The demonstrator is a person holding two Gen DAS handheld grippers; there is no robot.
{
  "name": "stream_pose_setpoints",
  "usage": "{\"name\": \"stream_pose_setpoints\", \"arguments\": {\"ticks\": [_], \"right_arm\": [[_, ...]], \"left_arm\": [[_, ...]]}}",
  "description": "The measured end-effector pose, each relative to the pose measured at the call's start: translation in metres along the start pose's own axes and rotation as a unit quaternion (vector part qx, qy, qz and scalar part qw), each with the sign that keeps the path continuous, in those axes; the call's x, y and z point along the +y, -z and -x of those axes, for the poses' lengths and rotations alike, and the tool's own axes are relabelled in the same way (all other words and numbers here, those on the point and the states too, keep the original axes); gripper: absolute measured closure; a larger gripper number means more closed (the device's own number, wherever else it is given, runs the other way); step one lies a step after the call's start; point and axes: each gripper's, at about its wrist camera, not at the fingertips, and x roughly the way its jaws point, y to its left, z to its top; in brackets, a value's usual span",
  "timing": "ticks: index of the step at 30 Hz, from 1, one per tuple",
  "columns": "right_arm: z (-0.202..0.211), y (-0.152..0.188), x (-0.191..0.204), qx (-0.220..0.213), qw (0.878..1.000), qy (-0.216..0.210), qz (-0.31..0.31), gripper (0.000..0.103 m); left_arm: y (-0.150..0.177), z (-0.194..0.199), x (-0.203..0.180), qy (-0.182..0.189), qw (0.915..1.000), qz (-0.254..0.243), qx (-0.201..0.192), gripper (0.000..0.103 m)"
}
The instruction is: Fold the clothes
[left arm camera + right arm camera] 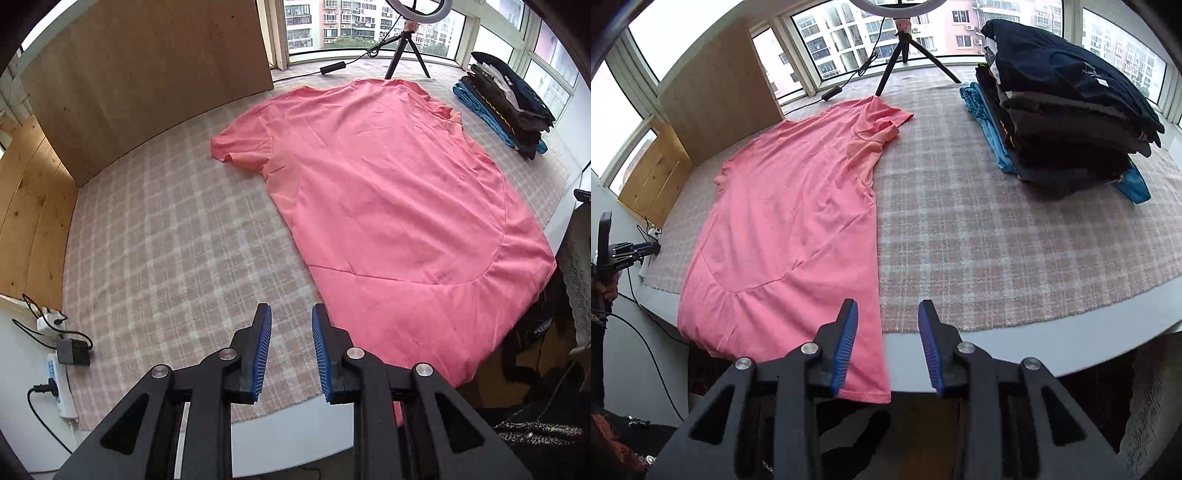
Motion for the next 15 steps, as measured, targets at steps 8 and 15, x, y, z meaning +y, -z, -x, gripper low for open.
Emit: {"name": "stream_pose_setpoints", "arguments": {"ticks": [8, 15], "right_arm": [[-0.084, -0.136, 0.065, -0.049, 0.999, -0.017, -0.015, 0.064], [-0.161, -0.155, 0.105, 0.015, 0.999, -0.026, 0.019, 0.061]], "left_arm": [[-0.08, -0.035, 0.016, 0.057, 0.9963, 0.051, -0.04, 0.081], [-0.061, 0.015, -0.008, 0.046, 0.9887, 0.108, -0.094, 0.081]]}}
